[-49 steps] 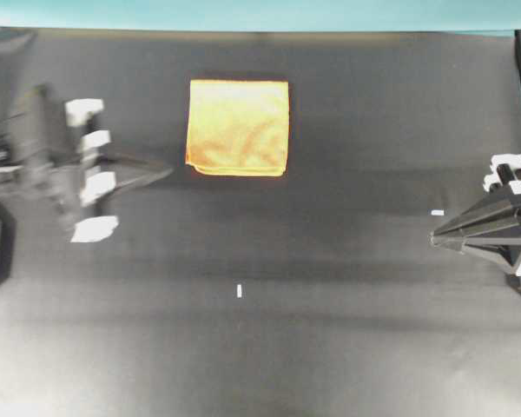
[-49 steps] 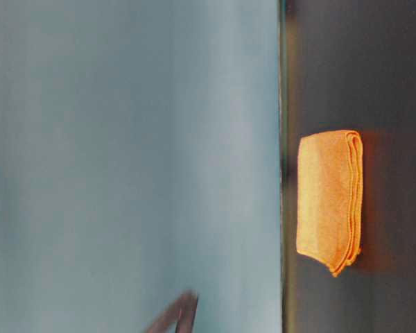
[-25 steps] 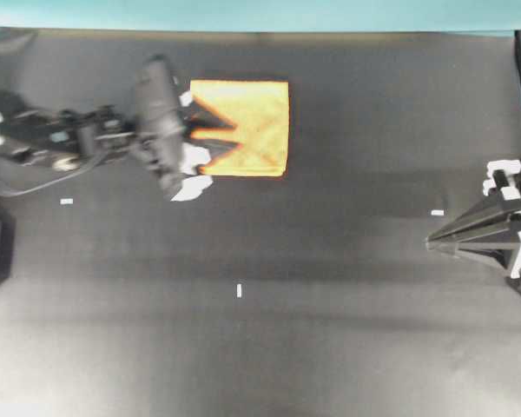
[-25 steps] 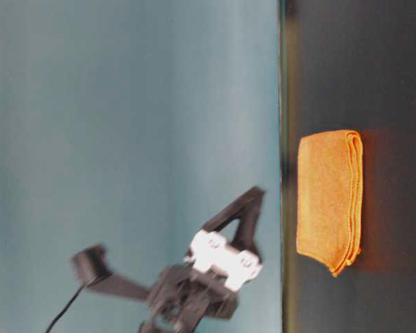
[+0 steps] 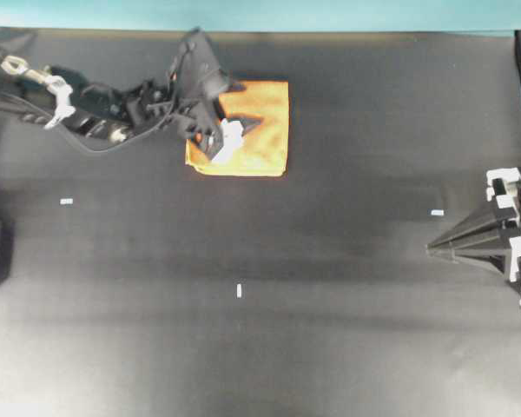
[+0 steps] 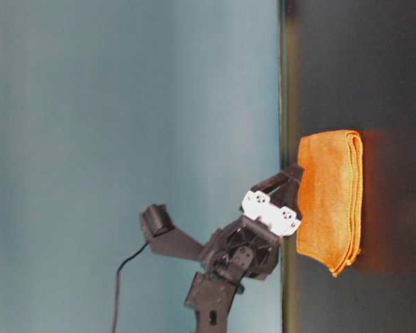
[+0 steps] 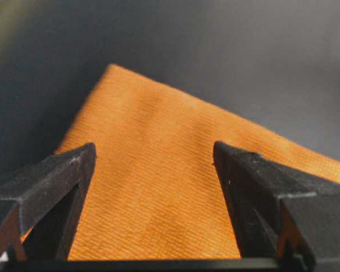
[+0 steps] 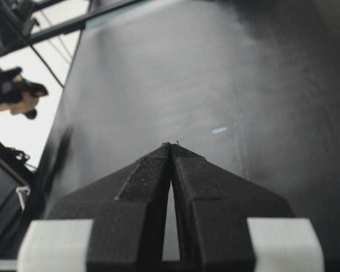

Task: Push an orange cloth with the left arm to wipe the desk.
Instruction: 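Lower the left gripper onto the orange cloth and press down, then push the cloth with the left gripper toward the near-left table corner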

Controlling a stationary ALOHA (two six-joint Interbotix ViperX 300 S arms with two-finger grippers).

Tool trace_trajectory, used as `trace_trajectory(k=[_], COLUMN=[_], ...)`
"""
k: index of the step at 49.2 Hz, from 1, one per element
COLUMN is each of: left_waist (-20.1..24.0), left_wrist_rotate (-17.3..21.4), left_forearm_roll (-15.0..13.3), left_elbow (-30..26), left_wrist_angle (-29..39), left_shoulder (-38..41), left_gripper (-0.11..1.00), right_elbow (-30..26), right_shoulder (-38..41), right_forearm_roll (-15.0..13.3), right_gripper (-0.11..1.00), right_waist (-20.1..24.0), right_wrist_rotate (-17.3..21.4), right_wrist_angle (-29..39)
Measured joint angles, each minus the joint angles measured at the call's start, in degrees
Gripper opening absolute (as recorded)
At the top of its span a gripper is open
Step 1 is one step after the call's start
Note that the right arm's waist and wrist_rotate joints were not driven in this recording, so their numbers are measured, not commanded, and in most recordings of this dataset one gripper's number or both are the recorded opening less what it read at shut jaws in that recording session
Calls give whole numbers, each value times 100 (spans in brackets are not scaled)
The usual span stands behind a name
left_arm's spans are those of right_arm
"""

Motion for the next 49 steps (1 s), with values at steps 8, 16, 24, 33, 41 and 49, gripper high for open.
trace_trajectory(k=[8, 16, 24, 33, 41, 49], left_waist=[79, 97, 70, -35, -255, -747], left_wrist_rotate=[-9, 35, 35, 9, 9, 0], left_forearm_roll=[0, 0, 0, 0, 0, 0], left_elbow=[-211, -272, -114, 308, 694, 1037], left_wrist_angle=[483, 844, 905, 923, 932, 923], left_shoulder=[229, 264, 237, 141, -141, -545], left_gripper=[80, 80, 80, 80, 80, 80], right_elbow=[9, 18, 53, 105, 105, 97], right_shoulder=[-97, -176, -220, -255, -325, -413], right_forearm_roll=[0, 0, 0, -9, 0, -9], right_gripper=[0, 0, 0, 0, 0, 0], right_waist=[0, -9, 0, 0, -9, 0], right_wrist_rotate=[-9, 0, 0, 0, -9, 0], right_wrist_angle=[0, 9, 26, 26, 44, 62])
